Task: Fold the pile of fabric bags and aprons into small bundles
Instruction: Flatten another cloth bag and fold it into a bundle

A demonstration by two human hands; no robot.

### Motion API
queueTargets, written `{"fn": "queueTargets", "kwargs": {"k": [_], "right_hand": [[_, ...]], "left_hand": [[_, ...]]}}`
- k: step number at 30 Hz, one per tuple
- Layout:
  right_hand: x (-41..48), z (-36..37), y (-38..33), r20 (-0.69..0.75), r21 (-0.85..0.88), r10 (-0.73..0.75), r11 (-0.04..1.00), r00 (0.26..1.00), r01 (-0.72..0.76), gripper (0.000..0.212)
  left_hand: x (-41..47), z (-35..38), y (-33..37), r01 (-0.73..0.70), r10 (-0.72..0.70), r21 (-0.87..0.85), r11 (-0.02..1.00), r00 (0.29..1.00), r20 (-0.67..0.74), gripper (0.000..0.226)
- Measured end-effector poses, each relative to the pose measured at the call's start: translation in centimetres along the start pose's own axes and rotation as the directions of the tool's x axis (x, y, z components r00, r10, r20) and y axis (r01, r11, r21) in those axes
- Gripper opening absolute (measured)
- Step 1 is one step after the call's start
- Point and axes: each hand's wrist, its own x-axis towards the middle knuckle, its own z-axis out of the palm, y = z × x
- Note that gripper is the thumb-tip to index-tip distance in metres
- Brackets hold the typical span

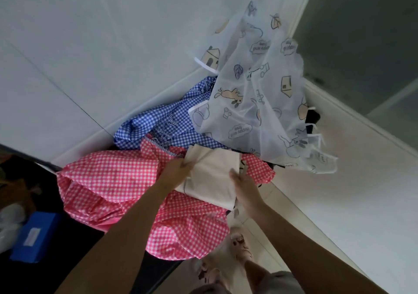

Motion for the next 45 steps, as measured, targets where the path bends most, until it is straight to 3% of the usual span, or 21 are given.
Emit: {"fn": "queueTargets", "kwargs": {"k": [3,7,10,12,14,16,18,20,23,25,29,32,36,38,41,43,45], "right_hand": [[0.4,-0.5,0.2,0.029,-0.332,-0.124,0.935,0.992,0.127,0.043],[1.1,-1.1,1.3,0.015,-0.509,-0.119,0.854,0.993,0.11,0.049],[1.1,-1.3,2.1,-0.052,-0.603,-0.169,0.791,0.984,0.104,0.043],[1.0,-1.6,2.5,-0.093,-0.596,-0.236,0.792,0.967,0.136,0.031],[0.9,-2.1,2.9,-0.118,-0.566,-0.318,0.8,0.941,0.199,0.027],[0.7,-2.5,3.1,-0.083,-0.565,-0.465,0.75,0.881,0.343,0.031],[0.3,-2.7,3.1,0.025,-0.541,-0.647,0.632,0.762,0.555,0.031],[-0.2,-2.5,3.1,0.2,-0.5,-0.711,0.517,0.674,0.694,0.035],[-0.9,-1.3,3.9,0.398,-0.521,-0.642,0.43,0.656,0.737,0.073],[-1.1,-0.7,4.7,0.416,-0.553,-0.638,0.388,0.648,0.737,0.072],[-0.7,-0.7,5.5,0.407,-0.57,-0.662,0.355,0.63,0.741,0.072],[-0.5,-1.2,5.3,0.365,-0.561,-0.637,0.431,0.679,0.706,0.064],[-0.5,-2.9,3.3,0.268,-0.327,-0.531,0.735,0.804,0.594,0.031],[0.2,-4.0,2.3,0.248,-0.244,-0.42,0.845,0.873,0.475,0.024],[1.5,-4.8,0.8,0.207,-0.238,-0.38,0.874,0.901,0.423,0.011],[2.4,-4.8,0.2,0.181,-0.263,-0.333,0.89,0.925,0.372,0.029],[3.0,-4.8,0.1,0.129,-0.196,-0.183,0.959,0.975,0.206,0.025]], "left_hand": [[0.1,0.2,0.2,0.068,-0.069,-0.043,0.997,0.997,-0.02,0.038],[0.1,0.5,0.4,0.102,-0.099,0.028,0.994,0.992,-0.077,0.044],[-1.0,1.1,0.8,0.087,-0.078,0.028,0.996,0.971,-0.226,0.018],[-2.0,1.8,0.6,-0.019,0.039,0.054,0.998,0.917,-0.397,0.026],[-2.7,2.4,0.2,-0.176,0.279,0.249,0.952,0.831,-0.481,0.022],[-3.1,2.8,-0.8,-0.328,0.483,0.414,0.849,0.801,-0.355,0.006],[-3.4,3.2,-2.1,-0.478,0.592,0.45,0.754,0.791,-0.151,0.024],[-3.5,3.3,-3.2,-0.518,0.578,0.462,0.72,0.816,0.014,0.044],[-3.7,3.0,-4.2,-0.5,0.454,0.481,0.72,0.864,0.218,0.071],[-3.5,2.7,-4.2,-0.499,0.438,0.508,0.702,0.865,0.244,0.081],[-3.1,2.2,-3.3,-0.494,0.443,0.487,0.72,0.868,0.225,0.07],[-3.0,1.2,-2.0,-0.436,0.381,0.363,0.824,0.899,0.213,0.051],[-2.1,-1.4,0.6,-0.309,0.28,0.282,0.908,0.95,0.139,0.018],[-1.1,-2.1,1.4,-0.241,0.221,0.233,0.942,0.969,0.11,0.016],[0.4,-2.1,1.7,-0.102,0.086,0.176,0.979,0.992,0.097,0.024],[1.1,-1.4,1.4,-0.03,0.022,0.196,0.98,0.999,0.047,0.036],[1.2,-0.5,1.2,0.034,-0.025,0.128,0.991,0.997,-0.075,0.032]]}}
